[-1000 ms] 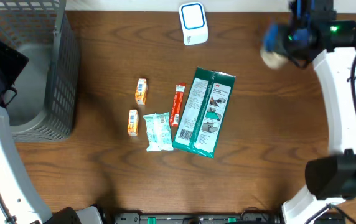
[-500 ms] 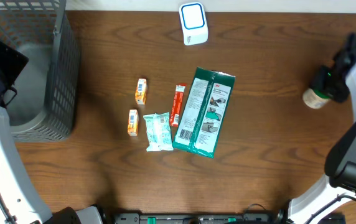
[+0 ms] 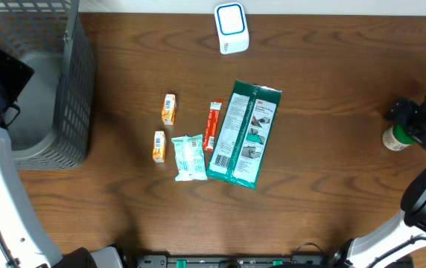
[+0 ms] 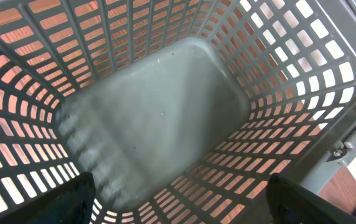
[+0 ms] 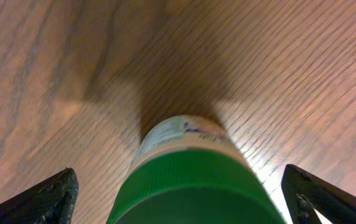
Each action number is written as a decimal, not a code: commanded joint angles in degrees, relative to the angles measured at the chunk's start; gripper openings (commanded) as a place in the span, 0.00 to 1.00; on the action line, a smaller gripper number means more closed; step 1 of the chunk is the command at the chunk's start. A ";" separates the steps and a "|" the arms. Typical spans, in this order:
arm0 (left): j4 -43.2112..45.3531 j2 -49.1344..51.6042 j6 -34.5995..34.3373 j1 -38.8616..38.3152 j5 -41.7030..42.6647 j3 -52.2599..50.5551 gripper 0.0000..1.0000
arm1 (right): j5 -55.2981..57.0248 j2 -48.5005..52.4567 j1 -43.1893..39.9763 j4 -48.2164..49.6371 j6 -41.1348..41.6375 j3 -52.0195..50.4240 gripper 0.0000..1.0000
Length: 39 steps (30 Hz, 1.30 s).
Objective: Scan the item barcode
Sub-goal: 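Carry the jar right and set it down at the table's right edge, then move the right gripper to the green gloves pack and grasp it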
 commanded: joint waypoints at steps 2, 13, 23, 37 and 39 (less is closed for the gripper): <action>0.02 0.02 0.37 0.20 -0.31 0.28 0.88 | -0.87 -0.66 -0.15 -3.74 0.07 4.24 0.99; 0.02 0.02 0.37 0.20 -0.31 0.28 0.88 | -20.20 -1.84 4.90 -24.17 0.02 23.30 0.99; 0.02 0.02 0.37 0.20 -0.31 0.28 0.88 | -26.91 -1.81 22.12 -20.15 0.07 16.63 0.93; 0.04 0.00 0.37 0.20 -0.31 0.28 0.88 | -10.75 -1.81 55.10 10.32 1.38 -4.63 0.31; 0.02 0.02 0.37 0.20 -0.31 0.28 0.88 | -7.72 -1.81 57.29 11.06 2.97 -5.53 0.27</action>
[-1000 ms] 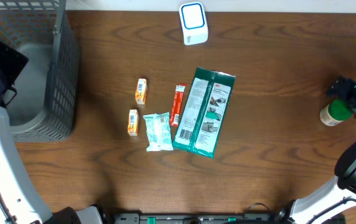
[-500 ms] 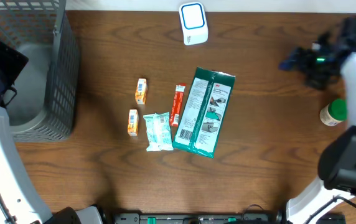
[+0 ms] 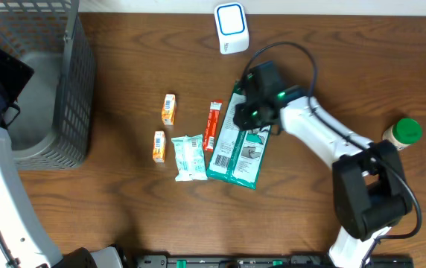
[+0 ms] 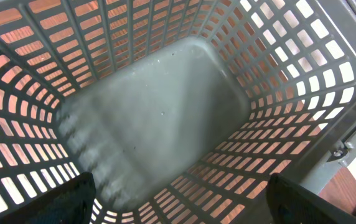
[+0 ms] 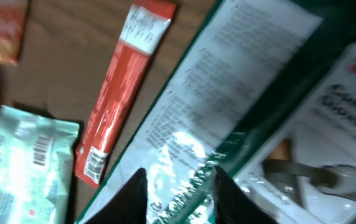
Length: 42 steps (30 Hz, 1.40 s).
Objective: Scan the item barcode
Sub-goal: 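Move the right gripper to the green gloves pack and grasp it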
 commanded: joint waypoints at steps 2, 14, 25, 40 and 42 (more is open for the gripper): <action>0.04 0.02 0.37 0.20 -0.31 0.28 0.88 | 10.34 -0.59 5.66 5.16 2.38 -3.89 0.26; 0.04 0.00 0.37 0.20 -0.31 0.28 0.88 | 10.19 -0.59 11.50 14.86 1.92 -8.52 0.30; 0.04 0.00 0.37 0.20 -0.31 0.28 0.88 | 12.61 -0.59 11.56 15.43 1.95 -8.57 0.28; 0.02 0.00 0.37 0.20 -0.31 0.28 0.88 | 12.72 -0.59 11.78 17.51 1.95 -8.76 0.29; 0.04 0.00 0.37 0.20 -0.31 0.28 0.88 | 12.70 -0.59 11.78 17.51 1.95 -8.76 0.28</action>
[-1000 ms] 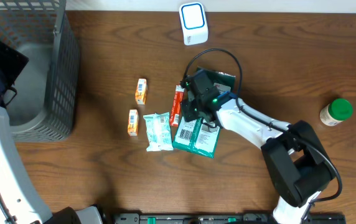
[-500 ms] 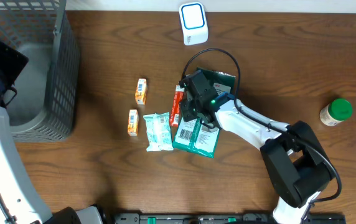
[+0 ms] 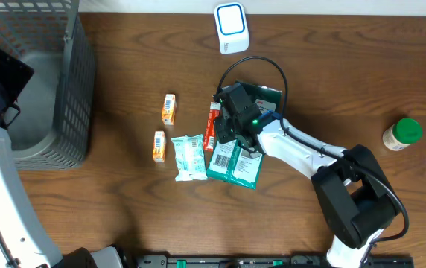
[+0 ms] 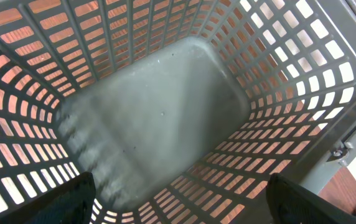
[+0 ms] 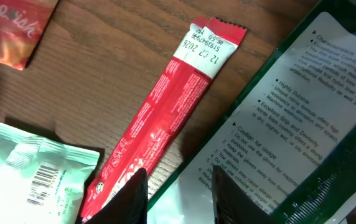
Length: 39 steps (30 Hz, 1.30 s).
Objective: Scan the item barcode
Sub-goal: 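Move the right gripper to the green gloves pack and grasp it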
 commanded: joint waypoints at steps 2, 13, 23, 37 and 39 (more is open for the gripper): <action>0.04 0.02 0.37 0.20 -0.28 0.28 0.88 | 0.76 -0.59 0.87 0.20 0.09 -0.57 0.28; 0.04 0.00 0.37 0.20 -0.28 0.28 0.88 | 0.76 -0.59 0.98 -0.44 0.09 -0.59 0.28; 0.02 0.02 0.37 0.20 -0.28 0.28 0.88 | 0.76 -0.59 0.92 -0.24 0.09 -0.59 0.29; 0.02 0.00 0.37 0.20 -0.28 0.28 0.88 | -14.78 -9.27 -8.48 -5.07 -0.98 -0.44 0.26; 0.02 0.00 0.37 0.20 -0.28 0.28 0.88 | -16.90 -9.20 -9.66 -5.27 -0.98 -0.46 0.20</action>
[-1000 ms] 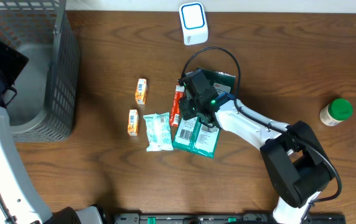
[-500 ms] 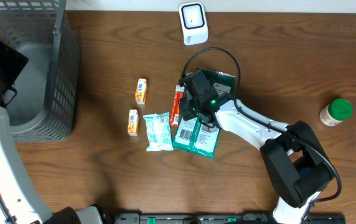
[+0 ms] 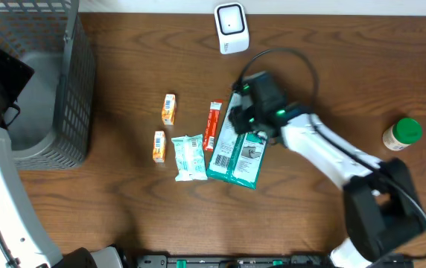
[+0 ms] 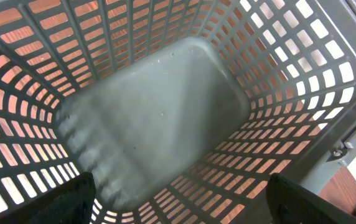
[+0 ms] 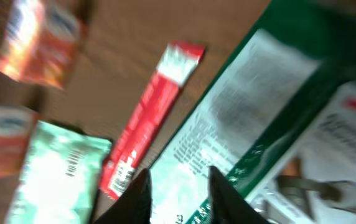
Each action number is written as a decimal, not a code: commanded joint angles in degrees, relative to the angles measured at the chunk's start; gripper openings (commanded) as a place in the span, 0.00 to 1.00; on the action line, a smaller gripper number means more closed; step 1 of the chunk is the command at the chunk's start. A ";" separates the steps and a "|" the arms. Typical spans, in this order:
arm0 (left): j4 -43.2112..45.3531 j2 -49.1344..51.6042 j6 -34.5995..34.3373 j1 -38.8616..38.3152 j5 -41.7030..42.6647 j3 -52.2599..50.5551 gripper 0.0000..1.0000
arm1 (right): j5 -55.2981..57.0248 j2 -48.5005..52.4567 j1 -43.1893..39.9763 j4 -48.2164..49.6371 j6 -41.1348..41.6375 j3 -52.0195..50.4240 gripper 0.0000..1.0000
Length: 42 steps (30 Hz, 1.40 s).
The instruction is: Scan the item barcode
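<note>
A white scanner (image 3: 231, 27) stands at the table's far edge. In a loose group mid-table lie a green 3M package (image 3: 241, 152), a red stick sachet (image 3: 214, 125), a mint packet (image 3: 189, 157) and two orange packets (image 3: 169, 109) (image 3: 159, 146). My right gripper (image 5: 181, 196) hovers over the green package (image 5: 271, 118), its fingers a little apart and nothing between them. The red stick (image 5: 150, 124) lies just to its left. This view is blurred. My left gripper (image 4: 181, 205) hangs wide open over the grey basket (image 4: 159, 106).
A green-lidded bottle (image 3: 401, 134) stands upright near the right edge. The grey mesh basket (image 3: 75, 82) fills the back left corner. The right arm's cable loops above the package, towards the scanner.
My right gripper has moved from over the red stick to the right and back, over the upper part of the green package. The scanner's rim, blue before, now looks dark. The left arm is unmoved.
My right gripper was wide open around the green-lidded bottle at the right edge. Then it was over the green package with narrowed fingers, the bottle left standing. Then it hovered over the red stick, and now over the package again. No item has shifted.
</note>
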 commanded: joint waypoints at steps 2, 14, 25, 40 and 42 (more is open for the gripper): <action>0.07 0.00 0.37 0.20 -0.31 0.28 0.88 | -7.08 -0.35 -2.34 -0.42 -0.63 -0.17 0.15; -5.62 0.02 0.13 0.20 9.33 0.28 0.88 | -8.66 6.91 -0.11 0.87 -0.37 -0.17 0.06; -6.43 0.37 1.42 -16.13 19.43 -5.05 0.88 | 1.33 7.08 0.35 -4.72 -0.83 -1.55 0.03; 1.88 1.14 1.64 -31.23 8.90 -6.03 0.82 | 3.41 7.08 -0.39 -8.15 -1.09 -1.66 0.04; 3.89 0.68 1.64 -30.08 8.83 -5.14 0.68 | 3.39 7.08 -0.39 -7.98 -1.09 -1.66 0.04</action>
